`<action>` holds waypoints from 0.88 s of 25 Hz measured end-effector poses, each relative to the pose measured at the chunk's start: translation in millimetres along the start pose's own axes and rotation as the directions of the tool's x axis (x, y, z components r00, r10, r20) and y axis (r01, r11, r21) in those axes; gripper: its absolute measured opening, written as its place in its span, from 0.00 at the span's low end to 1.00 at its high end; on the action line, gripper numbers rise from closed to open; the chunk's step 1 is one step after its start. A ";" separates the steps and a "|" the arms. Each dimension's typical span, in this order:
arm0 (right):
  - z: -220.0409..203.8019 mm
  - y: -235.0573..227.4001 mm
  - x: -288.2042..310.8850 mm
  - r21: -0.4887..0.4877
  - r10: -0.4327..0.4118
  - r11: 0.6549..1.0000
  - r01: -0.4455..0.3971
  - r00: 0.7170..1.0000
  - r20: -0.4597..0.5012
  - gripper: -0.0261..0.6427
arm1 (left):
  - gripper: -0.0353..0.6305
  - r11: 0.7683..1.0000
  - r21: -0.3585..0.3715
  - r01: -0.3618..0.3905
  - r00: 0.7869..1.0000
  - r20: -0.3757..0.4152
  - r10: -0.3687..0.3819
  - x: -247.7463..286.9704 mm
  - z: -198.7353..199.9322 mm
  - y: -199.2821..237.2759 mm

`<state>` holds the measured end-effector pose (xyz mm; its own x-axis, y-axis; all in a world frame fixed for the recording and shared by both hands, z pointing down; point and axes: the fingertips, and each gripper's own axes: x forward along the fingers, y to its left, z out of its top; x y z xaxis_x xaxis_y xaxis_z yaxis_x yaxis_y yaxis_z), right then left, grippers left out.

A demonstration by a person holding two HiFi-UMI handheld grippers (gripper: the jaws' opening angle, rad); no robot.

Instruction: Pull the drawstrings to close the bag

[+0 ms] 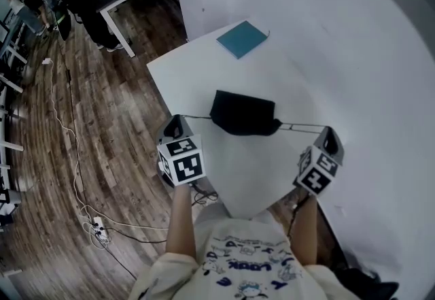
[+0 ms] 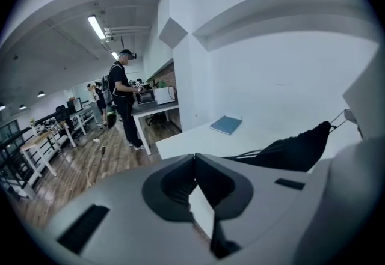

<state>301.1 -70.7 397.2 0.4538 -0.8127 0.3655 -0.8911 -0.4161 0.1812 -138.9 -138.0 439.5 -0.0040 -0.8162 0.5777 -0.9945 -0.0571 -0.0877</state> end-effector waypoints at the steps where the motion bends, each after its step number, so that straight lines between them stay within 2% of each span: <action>1: -0.6 -5.1 0.6 0.007 -0.015 1.000 0.015 1.000 -0.002 0.04 | 0.06 1.000 0.001 -0.013 1.000 0.004 0.013 0.4 1.0 3.6; 7: -0.4 -19.6 2.0 0.040 -0.024 0.999 0.025 1.000 -0.006 0.04 | 0.06 0.999 -0.030 -0.030 0.999 0.026 0.031 -2.0 8.4 13.6; 22: 0.8 -50.0 5.9 0.069 -0.094 0.993 0.094 0.996 -0.004 0.04 | 0.06 0.987 -0.091 -0.135 0.991 -0.002 0.135 5.5 6.9 45.0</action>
<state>348.4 -55.0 389.5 0.5359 -0.7682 0.3503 -0.8417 -0.5182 0.1515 -182.9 -149.0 433.1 -0.1386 -0.8153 0.5622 -0.9902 0.1058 -0.0908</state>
